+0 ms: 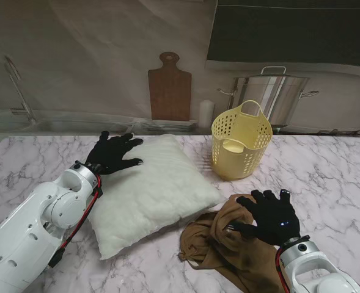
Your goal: Remove the pillowcase from the pillow and put it in the laundry basket
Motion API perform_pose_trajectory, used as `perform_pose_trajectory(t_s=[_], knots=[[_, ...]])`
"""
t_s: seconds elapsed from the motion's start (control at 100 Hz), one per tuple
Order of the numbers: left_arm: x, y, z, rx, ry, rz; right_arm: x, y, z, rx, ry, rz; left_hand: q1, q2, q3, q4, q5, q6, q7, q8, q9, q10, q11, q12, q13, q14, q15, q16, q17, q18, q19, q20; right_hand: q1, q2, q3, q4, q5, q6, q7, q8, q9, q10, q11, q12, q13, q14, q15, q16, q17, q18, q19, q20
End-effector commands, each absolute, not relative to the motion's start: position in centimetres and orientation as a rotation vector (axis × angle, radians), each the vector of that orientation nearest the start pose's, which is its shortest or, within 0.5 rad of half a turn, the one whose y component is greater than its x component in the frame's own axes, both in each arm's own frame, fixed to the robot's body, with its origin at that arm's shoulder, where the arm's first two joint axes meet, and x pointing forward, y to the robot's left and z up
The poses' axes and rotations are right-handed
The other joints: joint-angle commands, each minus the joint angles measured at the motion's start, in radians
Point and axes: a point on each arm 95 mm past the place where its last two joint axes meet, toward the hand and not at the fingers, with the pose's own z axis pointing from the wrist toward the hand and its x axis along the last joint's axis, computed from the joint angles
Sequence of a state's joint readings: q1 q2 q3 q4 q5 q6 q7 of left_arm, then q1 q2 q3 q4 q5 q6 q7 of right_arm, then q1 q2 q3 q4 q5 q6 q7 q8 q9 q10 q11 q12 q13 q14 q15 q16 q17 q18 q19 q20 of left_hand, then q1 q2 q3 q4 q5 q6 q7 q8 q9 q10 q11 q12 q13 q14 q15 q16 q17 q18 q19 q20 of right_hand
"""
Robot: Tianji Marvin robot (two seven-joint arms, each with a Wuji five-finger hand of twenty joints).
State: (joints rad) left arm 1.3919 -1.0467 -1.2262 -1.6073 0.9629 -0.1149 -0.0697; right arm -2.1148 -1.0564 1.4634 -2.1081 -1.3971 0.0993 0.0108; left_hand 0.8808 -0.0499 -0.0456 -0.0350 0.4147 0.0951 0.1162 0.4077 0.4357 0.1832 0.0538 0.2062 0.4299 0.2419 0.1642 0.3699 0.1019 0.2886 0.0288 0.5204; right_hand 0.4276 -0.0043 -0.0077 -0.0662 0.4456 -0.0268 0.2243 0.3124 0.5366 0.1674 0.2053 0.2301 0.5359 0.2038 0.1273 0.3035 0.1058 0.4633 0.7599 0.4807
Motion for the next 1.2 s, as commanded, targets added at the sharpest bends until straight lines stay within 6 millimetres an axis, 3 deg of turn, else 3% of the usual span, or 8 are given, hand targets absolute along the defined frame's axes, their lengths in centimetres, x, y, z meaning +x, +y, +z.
perform_pose_trajectory(t_s=[0.0, 0.06, 0.14, 0.32, 0.72, 0.79, 0.99, 1.19], knots=[[44.6, 0.6, -26.3, -1.070, 1.543, -1.539, 27.3, -1.7, -28.9, 1.094, 1.578, 1.216, 0.027, 0.049, 0.012, 0.018, 0.020, 0.008, 0.003, 0.000, 0.016, 0.007, -0.003, 0.011, 0.006, -0.005, -0.002, -0.010, -0.021, 0.029, 0.517, -0.003, -0.003, -0.045, 0.008, 0.030, -0.111, 0.079, -0.085, -0.025, -0.044, 0.032, -0.053, -0.041, -0.022, 0.045, -0.044, -0.038, 0.000, 0.062, -0.017, -0.051], [44.5, 0.5, -26.5, -1.080, 1.535, -1.546, 27.7, -1.3, -29.0, 1.129, 1.582, 1.204, 0.029, 0.050, 0.013, 0.019, 0.021, 0.009, 0.003, 0.000, 0.015, 0.008, -0.003, 0.012, 0.006, -0.003, -0.002, -0.009, -0.023, 0.030, 0.514, -0.003, -0.021, -0.058, 0.029, 0.031, -0.178, 0.116, -0.156, -0.025, -0.096, 0.048, -0.091, -0.098, -0.044, 0.091, -0.067, -0.077, 0.003, 0.083, -0.031, -0.101], [44.2, 0.3, -26.8, -1.082, 1.527, -1.555, 28.5, -0.4, -29.8, 1.177, 1.626, 1.176, 0.028, 0.050, 0.012, 0.018, 0.019, 0.009, 0.001, 0.000, 0.015, 0.008, -0.004, 0.012, 0.006, -0.003, -0.002, -0.009, -0.023, 0.032, 0.512, -0.002, -0.295, -0.207, 0.455, -0.023, -0.274, 0.135, -0.246, 0.013, -0.199, 0.057, -0.198, -0.171, -0.099, 0.154, -0.108, -0.168, -0.012, 0.149, -0.040, -0.291], [43.9, 0.2, -27.2, -1.090, 1.526, -1.550, 29.2, 1.8, -31.5, 1.287, 1.725, 1.136, 0.026, 0.050, 0.011, 0.018, 0.013, 0.013, -0.002, -0.001, 0.007, 0.009, -0.007, 0.013, 0.004, -0.003, -0.003, -0.008, -0.028, 0.033, 0.502, -0.003, -0.410, -0.293, 0.556, -0.054, -0.293, 0.119, -0.261, -0.028, -0.264, 0.033, -0.240, -0.233, -0.131, 0.176, -0.109, -0.211, -0.039, 0.223, 0.015, -0.419], [43.4, 0.2, -28.2, -1.129, 1.511, -1.538, 27.8, 3.9, -34.8, 1.299, 1.817, 0.985, 0.028, 0.047, 0.012, 0.019, 0.000, 0.022, -0.008, -0.003, -0.005, 0.015, -0.010, 0.014, -0.002, 0.000, -0.005, -0.007, -0.040, 0.041, 0.481, -0.003, -0.360, -0.527, 0.675, -0.091, -0.293, 0.042, -0.255, -0.048, -0.318, -0.009, -0.200, -0.191, -0.112, 0.123, -0.053, -0.146, 0.023, 0.235, 0.106, -0.393], [43.4, 0.1, -28.3, -1.126, 1.511, -1.539, 27.9, 4.0, -35.6, 1.300, 1.808, 0.966, 0.027, 0.047, 0.012, 0.019, -0.004, 0.023, -0.010, -0.004, -0.008, 0.014, -0.010, 0.014, -0.004, -0.002, -0.006, -0.006, -0.042, 0.042, 0.477, -0.003, -0.283, -0.582, 0.678, -0.081, -0.293, 0.049, -0.221, 0.125, -0.324, -0.002, -0.140, -0.141, -0.030, 0.103, -0.008, -0.077, 0.127, 0.233, 0.184, -0.272], [43.4, 0.1, -28.4, -1.130, 1.515, -1.538, 28.6, 4.0, -37.1, 1.255, 1.742, 0.998, 0.028, 0.047, 0.012, 0.019, -0.008, 0.020, -0.011, -0.004, -0.015, 0.019, -0.012, 0.014, -0.010, 0.000, -0.007, -0.006, -0.047, 0.045, 0.465, -0.002, 0.091, -0.685, 0.580, -0.006, -0.190, 0.187, 0.081, 0.379, -0.349, 0.055, 0.236, 0.061, 0.164, 0.014, 0.211, 0.133, 0.452, 0.013, 0.361, -0.081], [43.2, 0.0, -28.2, -1.115, 1.515, -1.547, 29.0, 4.1, -37.9, 1.262, 1.725, 1.010, 0.027, 0.047, 0.011, 0.018, -0.011, 0.015, -0.012, -0.005, -0.017, 0.018, -0.012, 0.015, -0.010, 0.002, -0.006, -0.004, -0.048, 0.046, 0.457, 0.000, 0.270, -0.645, 0.835, 0.003, -0.140, 0.053, 0.265, 0.579, -0.253, 0.036, 0.477, 0.229, 0.365, -0.116, 0.564, 0.314, 0.711, -0.272, 0.527, -0.002]])
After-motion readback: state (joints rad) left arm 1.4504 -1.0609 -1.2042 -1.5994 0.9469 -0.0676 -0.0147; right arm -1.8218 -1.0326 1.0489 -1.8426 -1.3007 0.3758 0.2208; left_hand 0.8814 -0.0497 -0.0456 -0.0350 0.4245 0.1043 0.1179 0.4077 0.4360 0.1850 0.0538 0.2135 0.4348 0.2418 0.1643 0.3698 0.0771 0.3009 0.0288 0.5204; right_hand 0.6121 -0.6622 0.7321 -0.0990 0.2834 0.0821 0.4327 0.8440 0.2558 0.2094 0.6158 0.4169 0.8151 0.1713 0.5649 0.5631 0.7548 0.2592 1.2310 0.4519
